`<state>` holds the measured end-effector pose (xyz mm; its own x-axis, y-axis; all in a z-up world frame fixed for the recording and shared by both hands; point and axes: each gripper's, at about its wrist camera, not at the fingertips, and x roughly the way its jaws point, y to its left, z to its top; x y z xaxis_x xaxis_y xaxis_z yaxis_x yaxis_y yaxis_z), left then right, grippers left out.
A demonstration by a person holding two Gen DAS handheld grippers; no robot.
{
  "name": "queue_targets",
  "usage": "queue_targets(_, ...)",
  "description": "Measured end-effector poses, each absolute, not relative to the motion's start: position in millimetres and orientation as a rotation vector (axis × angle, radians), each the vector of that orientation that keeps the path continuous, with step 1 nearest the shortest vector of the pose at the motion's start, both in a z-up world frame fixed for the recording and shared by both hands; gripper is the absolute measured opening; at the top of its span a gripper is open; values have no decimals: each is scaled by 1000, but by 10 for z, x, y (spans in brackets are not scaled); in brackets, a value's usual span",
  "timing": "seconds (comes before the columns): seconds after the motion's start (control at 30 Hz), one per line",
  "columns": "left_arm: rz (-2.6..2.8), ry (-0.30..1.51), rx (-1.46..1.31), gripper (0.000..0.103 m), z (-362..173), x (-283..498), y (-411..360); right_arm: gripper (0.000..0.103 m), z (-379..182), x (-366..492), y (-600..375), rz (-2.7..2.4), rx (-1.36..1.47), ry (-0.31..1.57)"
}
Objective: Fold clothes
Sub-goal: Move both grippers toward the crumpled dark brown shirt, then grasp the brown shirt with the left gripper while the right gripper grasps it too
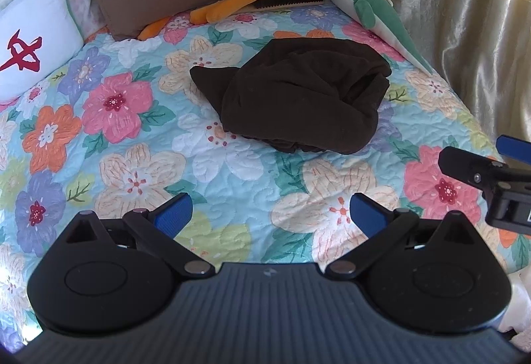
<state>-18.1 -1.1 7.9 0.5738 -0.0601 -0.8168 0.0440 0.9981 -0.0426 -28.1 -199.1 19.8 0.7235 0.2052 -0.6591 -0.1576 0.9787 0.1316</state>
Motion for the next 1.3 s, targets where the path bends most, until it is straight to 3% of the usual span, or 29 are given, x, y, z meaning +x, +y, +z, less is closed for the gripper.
queue_targets(1.0,-60,960,-33,103,30,-121,21,102,222,-325,-1954,206,44,744)
queue_targets(1.3,-90,879,-193,102,-120,209,264,102,-22,197,-2093,203,223,707)
